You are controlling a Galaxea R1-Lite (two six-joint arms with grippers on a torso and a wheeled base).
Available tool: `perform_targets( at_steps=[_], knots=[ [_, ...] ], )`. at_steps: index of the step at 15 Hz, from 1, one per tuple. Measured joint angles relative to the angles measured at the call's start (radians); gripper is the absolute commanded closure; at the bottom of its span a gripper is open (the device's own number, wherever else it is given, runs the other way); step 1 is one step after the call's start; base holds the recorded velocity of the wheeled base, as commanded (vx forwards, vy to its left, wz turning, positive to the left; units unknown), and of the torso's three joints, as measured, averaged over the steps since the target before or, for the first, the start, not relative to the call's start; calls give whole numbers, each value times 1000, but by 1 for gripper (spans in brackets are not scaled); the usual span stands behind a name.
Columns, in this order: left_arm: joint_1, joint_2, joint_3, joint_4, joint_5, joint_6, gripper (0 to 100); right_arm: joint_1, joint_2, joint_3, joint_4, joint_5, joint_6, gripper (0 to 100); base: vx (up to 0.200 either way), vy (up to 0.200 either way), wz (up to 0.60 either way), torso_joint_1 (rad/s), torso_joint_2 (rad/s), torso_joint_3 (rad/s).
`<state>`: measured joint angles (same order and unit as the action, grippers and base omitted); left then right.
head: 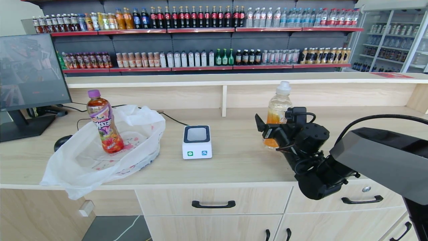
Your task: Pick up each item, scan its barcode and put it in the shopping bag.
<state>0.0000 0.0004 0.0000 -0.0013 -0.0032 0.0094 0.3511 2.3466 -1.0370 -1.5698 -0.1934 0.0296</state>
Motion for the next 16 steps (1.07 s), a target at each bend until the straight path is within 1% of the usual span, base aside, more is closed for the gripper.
perform_targets(
  at_steps=[2, 3, 16],
  knots=[
    [0, 0, 0, 0, 0, 0, 0, 0, 3, -3, 0, -1, 2, 0, 0, 0, 0, 0, 0, 0],
    [0, 0, 0, 0, 0, 0, 0, 0, 3, -4, 0, -1, 4, 100, 0, 0, 0, 0, 0, 0],
    [0, 0, 0, 0, 0, 0, 0, 4, -7, -2, 3, -1, 18, 100, 0, 0, 0, 0, 0, 0]
  ],
)
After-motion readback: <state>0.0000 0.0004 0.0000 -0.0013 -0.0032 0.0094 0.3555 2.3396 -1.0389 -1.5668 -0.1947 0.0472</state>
